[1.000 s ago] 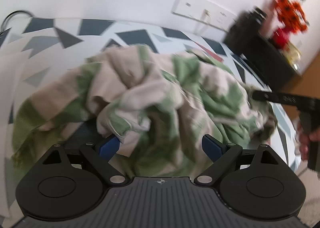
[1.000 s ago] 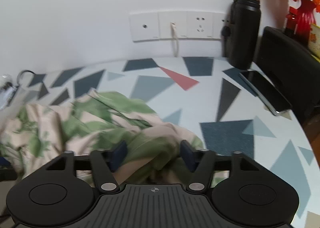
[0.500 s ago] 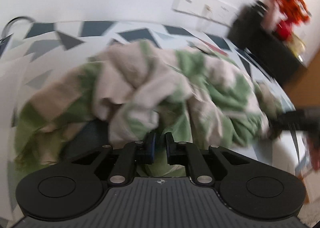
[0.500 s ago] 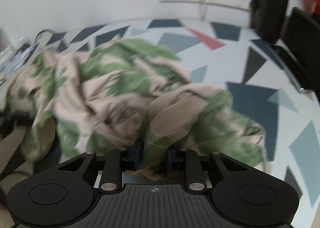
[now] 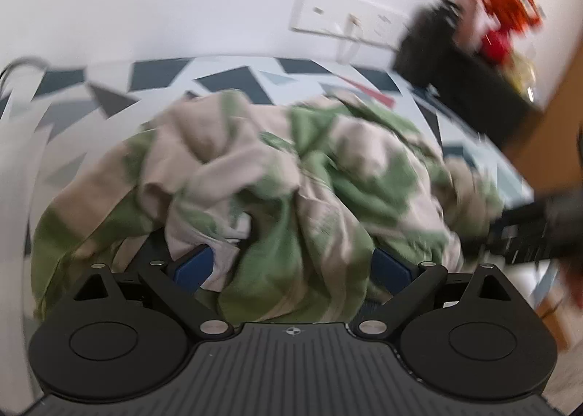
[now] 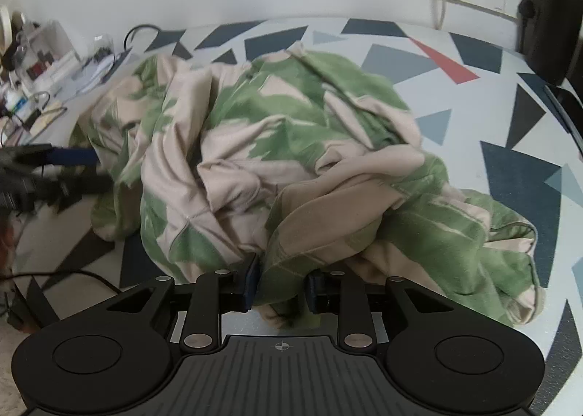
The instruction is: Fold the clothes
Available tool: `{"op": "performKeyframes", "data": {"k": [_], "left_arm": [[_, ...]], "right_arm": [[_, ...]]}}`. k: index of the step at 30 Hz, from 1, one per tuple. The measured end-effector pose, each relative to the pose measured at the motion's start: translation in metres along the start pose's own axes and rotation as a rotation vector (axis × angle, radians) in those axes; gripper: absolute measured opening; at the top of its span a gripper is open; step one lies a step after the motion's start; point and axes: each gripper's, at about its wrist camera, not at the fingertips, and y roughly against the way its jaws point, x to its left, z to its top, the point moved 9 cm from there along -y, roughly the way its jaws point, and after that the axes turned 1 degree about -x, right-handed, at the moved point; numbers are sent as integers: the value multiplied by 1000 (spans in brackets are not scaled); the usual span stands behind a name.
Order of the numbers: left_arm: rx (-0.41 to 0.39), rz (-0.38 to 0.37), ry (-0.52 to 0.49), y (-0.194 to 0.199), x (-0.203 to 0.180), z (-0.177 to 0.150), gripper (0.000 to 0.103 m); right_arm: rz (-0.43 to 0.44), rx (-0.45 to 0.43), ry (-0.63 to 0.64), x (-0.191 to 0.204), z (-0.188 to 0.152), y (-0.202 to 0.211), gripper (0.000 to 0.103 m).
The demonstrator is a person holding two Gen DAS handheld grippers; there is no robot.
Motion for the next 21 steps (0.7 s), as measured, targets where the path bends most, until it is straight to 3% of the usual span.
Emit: {"op": "performKeyframes", "data": {"k": [4,6,8,10,13,17,21], "left_arm": [[30,18,-88,-15,-10,-9,96],[50,42,-97,-22,-6,-14,93],[53,63,-69,-24,4,-17,76],[40,77,-28,-20,16,-16,47],[-1,114,48,-9,40,-11,24],[-83,228,202,20,88,-3,19],[-101,266,266,36,115,-7,19]], "right_arm": [[-21,-77,-26,-16,13,20,37],[-54,-123,-47,-28,21,30,48],[-118,-160,-76,-46,26,37,55],[-175,-179,-116,-64,28,42,61],[-230,-163,-215,-93,23,39,61],[-291,-118,-259,-110,9,28,61],[-299,-67,-254,-112,-3,11,61]]}}
